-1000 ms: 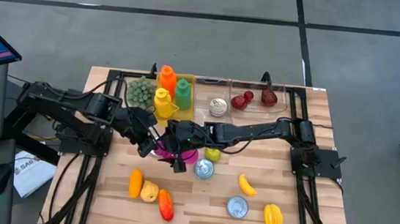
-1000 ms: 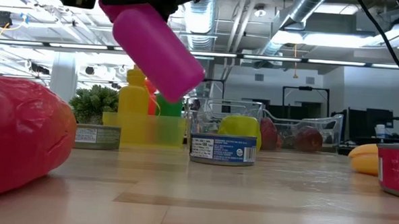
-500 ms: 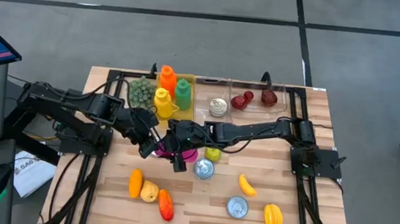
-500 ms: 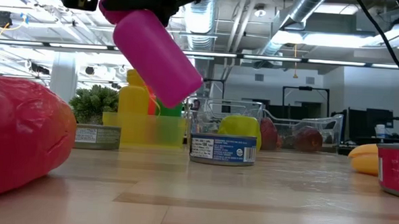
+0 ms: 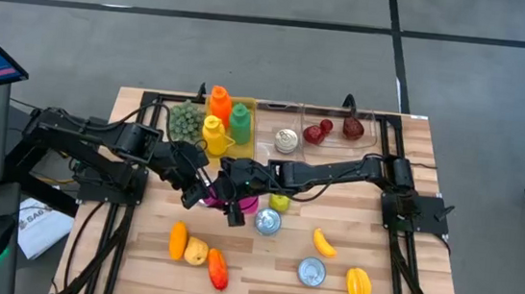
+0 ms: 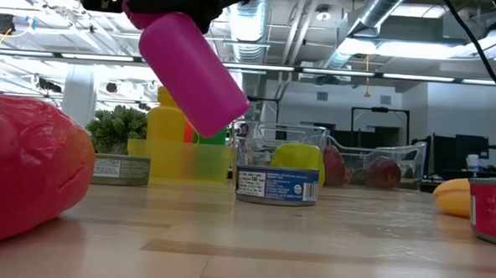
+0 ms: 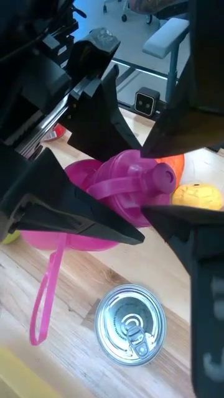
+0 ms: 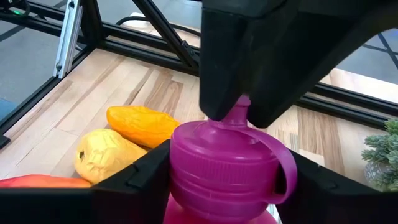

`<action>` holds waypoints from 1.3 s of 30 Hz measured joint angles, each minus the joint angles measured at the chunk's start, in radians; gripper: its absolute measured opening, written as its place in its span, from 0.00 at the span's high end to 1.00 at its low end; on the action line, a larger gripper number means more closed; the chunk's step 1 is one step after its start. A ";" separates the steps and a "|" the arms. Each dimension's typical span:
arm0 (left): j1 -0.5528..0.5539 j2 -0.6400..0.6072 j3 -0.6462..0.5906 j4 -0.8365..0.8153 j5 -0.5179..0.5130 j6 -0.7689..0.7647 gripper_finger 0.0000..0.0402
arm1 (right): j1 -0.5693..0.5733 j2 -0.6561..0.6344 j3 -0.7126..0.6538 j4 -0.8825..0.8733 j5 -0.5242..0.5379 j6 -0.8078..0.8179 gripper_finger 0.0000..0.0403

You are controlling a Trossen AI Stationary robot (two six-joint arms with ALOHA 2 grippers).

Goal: Pick & Place Food Item
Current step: Put the pink bottle into the yellow bin

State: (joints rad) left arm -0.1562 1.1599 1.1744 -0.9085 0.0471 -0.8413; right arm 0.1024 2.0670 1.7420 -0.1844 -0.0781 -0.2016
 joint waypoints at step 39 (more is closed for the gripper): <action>-0.074 -0.351 -0.074 0.137 -0.130 0.618 0.69 | -0.102 -0.166 0.000 0.066 0.113 0.064 0.47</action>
State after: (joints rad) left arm -0.2304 0.8084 1.1000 -0.7719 -0.0824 -0.2235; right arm 0.0008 1.9013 1.7424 -0.1183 0.0349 -0.1379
